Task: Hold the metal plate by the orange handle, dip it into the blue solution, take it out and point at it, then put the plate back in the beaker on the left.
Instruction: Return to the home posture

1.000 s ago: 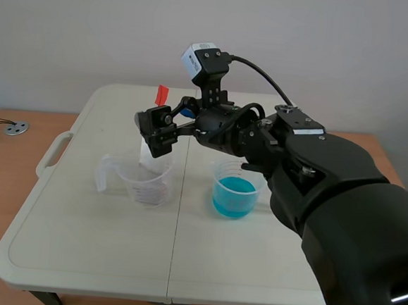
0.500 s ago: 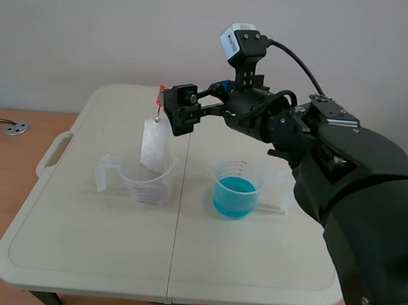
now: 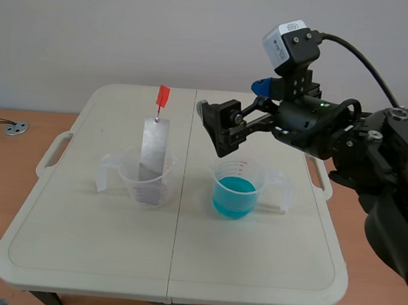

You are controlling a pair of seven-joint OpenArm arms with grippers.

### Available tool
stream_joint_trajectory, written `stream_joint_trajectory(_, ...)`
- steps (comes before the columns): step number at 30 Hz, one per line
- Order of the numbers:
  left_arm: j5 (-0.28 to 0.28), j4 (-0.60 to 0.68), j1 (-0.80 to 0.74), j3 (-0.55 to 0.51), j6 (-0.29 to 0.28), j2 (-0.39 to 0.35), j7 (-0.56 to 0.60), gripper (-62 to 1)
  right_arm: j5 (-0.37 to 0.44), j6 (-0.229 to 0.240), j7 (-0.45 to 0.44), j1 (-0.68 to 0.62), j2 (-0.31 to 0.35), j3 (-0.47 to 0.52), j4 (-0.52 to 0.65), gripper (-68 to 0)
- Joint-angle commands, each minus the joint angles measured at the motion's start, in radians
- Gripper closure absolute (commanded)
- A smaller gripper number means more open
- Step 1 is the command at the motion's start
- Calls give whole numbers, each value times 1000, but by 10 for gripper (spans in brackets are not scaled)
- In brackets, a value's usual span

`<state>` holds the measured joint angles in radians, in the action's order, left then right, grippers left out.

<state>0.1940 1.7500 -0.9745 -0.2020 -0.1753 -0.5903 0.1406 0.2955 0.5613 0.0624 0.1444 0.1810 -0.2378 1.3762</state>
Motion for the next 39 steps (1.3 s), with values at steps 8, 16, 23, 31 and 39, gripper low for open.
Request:
stream_joint_trajectory(8, 36, 108, 134, 20, -35, -9, 32, -623, 10, -1, -1, -142, 113, 69, 148, -661)
stream_joint_trajectory(16, 56, 145, 258, 91, -65, -9, 106, -623, 11, -1, -5, -300, 177, 114, 253, -661)
stream_joint_trajectory(23, 55, 150, 360, 213, -82, -37, 105, -623, 11, 0, -18, -454, 180, 187, 367, -661)
stream_joint_trajectory(31, 52, 149, 457, 340, -81, -53, 60, -623, 11, 0, -55, -604, 180, 259, 499, -661)
stream_joint_trajectory(39, 52, 149, 462, 353, -82, -53, 45, -623, 11, 0, -129, -693, 180, 284, 558, -661)
